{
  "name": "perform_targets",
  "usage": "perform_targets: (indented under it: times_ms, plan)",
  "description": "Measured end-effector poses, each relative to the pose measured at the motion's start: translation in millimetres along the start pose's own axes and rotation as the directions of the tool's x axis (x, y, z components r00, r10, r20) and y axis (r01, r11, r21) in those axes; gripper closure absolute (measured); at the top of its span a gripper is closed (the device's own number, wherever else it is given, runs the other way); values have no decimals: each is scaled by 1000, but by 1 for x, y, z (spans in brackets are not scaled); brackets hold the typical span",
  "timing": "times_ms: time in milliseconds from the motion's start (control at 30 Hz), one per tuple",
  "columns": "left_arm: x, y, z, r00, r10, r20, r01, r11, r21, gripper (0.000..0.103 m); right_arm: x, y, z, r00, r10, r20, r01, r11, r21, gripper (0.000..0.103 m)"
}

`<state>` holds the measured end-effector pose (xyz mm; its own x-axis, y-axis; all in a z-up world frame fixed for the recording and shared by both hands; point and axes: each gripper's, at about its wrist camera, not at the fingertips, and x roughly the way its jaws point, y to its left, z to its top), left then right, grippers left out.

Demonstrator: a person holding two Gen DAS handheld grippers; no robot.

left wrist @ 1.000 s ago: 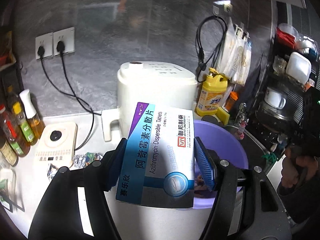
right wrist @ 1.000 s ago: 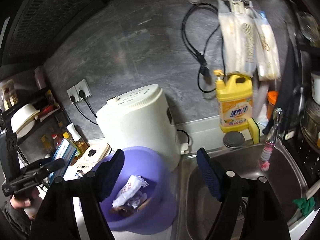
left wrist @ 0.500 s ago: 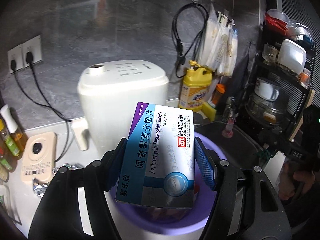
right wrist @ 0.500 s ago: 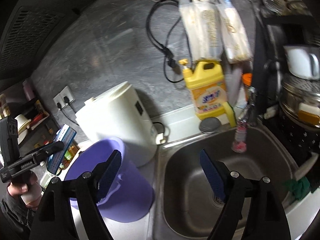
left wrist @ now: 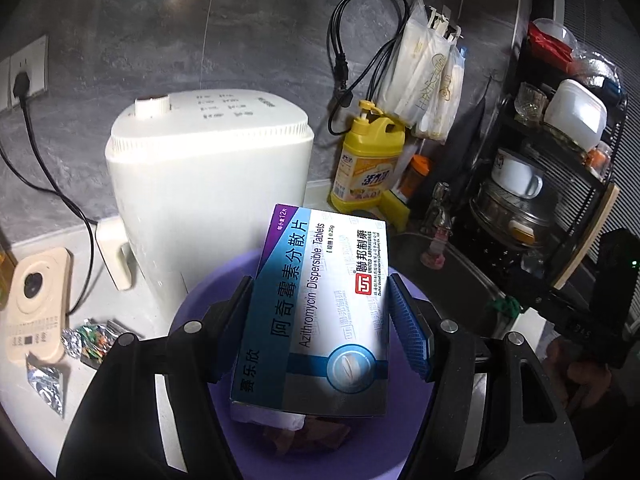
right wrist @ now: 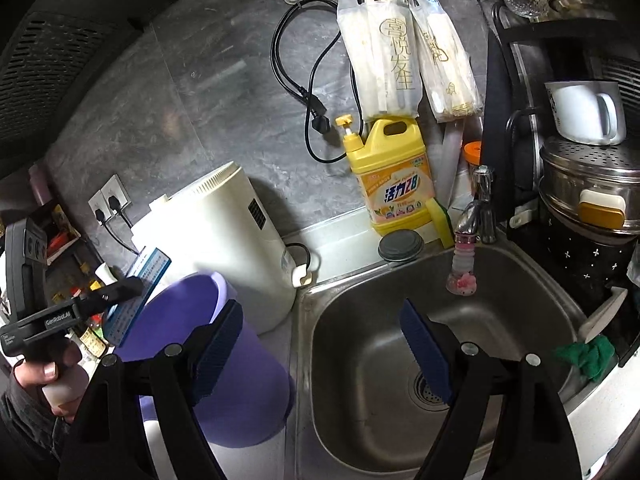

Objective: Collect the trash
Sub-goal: 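Carry the box and red scrap over the bucket and open both grippers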

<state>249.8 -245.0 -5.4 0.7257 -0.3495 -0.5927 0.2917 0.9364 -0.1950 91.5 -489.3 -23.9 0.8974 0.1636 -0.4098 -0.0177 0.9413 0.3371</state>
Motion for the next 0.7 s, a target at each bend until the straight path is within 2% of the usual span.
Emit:
perform_targets:
  times_ms: [67, 133, 400, 467, 700]
  plan:
    - [-2, 5, -3, 999, -29, -15, 29, 1000, 1, 33, 3, 4, -4, 1000, -7, -5, 7, 1000, 7, 24]
    - [-7, 11, -4, 1000, -26, -11, 26, 1000, 1, 19, 6, 9, -9, 1000, -17, -9, 17, 1000, 17, 24]
    - [-44, 56, -9, 1000, -2, 21, 3, 999, -36, 13, 0, 48, -15, 999, -35, 10, 35, 999, 6, 23]
    - [-53, 67, -10, 1000, 4, 30, -3, 999, -48, 10, -3, 59, -15, 999, -39, 13, 39, 999, 1, 18]
    - [-85, 112, -20, 997, 55, 47, -51, 994, -94, 6, -2, 99, -21, 997, -77, -5, 77, 997, -3, 11]
